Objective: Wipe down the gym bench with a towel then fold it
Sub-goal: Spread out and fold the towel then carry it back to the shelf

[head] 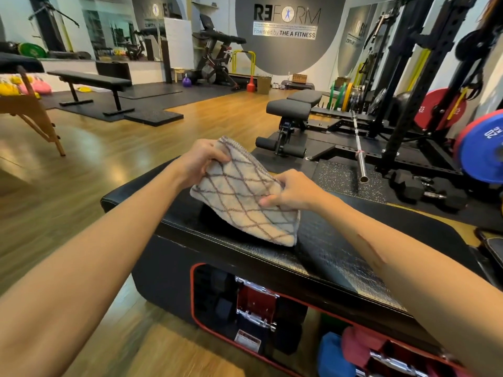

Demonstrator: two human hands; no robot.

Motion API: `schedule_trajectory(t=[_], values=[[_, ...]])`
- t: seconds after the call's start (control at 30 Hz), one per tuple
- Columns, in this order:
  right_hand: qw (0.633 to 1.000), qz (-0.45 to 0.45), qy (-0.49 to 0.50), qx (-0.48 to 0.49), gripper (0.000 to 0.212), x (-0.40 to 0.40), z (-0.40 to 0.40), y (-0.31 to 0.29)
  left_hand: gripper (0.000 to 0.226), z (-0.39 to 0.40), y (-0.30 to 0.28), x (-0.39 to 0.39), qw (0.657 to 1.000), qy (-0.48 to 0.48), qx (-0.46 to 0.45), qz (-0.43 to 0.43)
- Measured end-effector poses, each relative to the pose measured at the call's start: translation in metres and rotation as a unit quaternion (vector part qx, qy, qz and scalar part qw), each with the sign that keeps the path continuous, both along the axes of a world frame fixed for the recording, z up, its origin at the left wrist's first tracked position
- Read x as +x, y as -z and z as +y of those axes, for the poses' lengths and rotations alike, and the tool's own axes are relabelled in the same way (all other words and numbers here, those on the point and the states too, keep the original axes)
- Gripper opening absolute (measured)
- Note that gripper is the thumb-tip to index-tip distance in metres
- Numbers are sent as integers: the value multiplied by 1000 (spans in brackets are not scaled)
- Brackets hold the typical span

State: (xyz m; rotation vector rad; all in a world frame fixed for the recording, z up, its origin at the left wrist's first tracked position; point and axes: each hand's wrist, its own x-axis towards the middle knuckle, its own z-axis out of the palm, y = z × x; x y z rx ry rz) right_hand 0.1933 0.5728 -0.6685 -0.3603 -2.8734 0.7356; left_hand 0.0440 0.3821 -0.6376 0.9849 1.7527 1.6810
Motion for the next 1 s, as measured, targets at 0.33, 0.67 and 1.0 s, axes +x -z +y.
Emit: schedule_trajectory(t=[0.33, 0.67, 1.0], values=[[993, 54, 85, 63, 20, -17, 25, -37, 17, 1, -6, -18, 939, -204, -206, 187], [932, 334, 25, 142, 35, -14, 27, -39, 23, 11, -2, 2, 863, -350, 18, 363], [994, 60, -17, -91, 27, 4, 3, 33, 33, 6, 83, 32, 900, -262, -229, 264]])
